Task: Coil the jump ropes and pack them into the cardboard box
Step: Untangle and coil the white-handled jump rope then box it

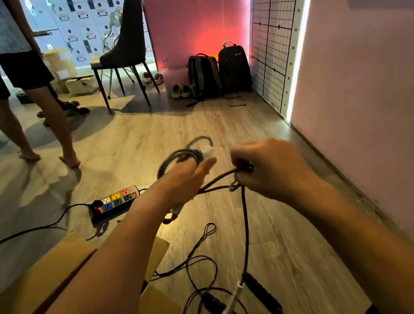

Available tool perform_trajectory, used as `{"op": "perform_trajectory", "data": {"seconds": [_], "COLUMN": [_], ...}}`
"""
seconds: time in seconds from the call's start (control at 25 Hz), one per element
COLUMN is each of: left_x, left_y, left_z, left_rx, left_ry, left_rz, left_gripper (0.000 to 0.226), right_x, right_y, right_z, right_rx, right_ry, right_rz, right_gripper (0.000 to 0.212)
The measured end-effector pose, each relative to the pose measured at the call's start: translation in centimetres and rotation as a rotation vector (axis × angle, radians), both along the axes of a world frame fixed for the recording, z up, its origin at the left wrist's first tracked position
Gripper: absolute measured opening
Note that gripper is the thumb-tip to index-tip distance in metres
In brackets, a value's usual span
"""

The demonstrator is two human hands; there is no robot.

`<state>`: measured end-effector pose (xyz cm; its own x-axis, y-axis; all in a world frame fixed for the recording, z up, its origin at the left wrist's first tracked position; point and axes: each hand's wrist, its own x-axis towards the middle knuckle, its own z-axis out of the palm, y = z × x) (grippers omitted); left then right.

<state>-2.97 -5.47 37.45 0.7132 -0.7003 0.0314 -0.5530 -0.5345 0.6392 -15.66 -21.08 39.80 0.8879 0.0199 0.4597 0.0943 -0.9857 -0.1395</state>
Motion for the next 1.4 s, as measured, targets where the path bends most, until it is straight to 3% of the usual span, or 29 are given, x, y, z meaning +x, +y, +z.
{"op": "perform_trajectory", "data": {"seconds": [0.12, 0.24, 0.36, 0.56, 0.72, 0.88, 1.04, 1.4], "left_x": [-1.3, -2.4, -2.5, -3.0, -2.8, -2.0, -1.2, 0.5], "left_y": [-0.5, -0.9, -1.1, -1.2, -0.6, 0.7, 1.4, 2.4], "left_z": [0.3, 1.1, 1.7, 1.7, 2.7, 2.7, 2.7, 2.1], "left_rx": [-0.058, -0.063, -0.058, 0.209, 0.063, -0.046, -0.068, -0.198], "left_ry": [0.422, 0.466, 0.511, 0.552, 0.807, 0.998, 0.923, 0.536], "left_rz": [-0.173, -0.291, -0.208, -0.129, -0.189, -0.235, -0.095, 0.340], "left_gripper": [0.060, 0.044, 0.042, 0.040, 0.050, 0.050, 0.050, 0.051], "right_x": [-0.1, 0.3, 0.6, 1.1, 1.1, 1.1, 1.0, 0.8], "right_y": [-1.7, -2.4, -2.0, -1.7, -1.6, -1.6, -2.0, -5.3], "right_z": [-0.5, -1.0, -1.3, -1.3, -1.4, -0.9, -0.9, -0.9], "right_rx": [0.056, -0.016, -0.100, -0.163, 0.114, 0.200, 0.410, 0.602], "right_ry": [-0.138, -0.232, -0.263, -0.371, -0.342, -0.329, -0.210, -0.233], "right_rz": [-0.095, -0.251, -0.316, -0.278, -0.171, -0.005, 0.057, -0.254], "right_gripper": [0.009, 0.016, 0.018, 0.017, 0.035, 0.048, 0.054, 0.008]}}
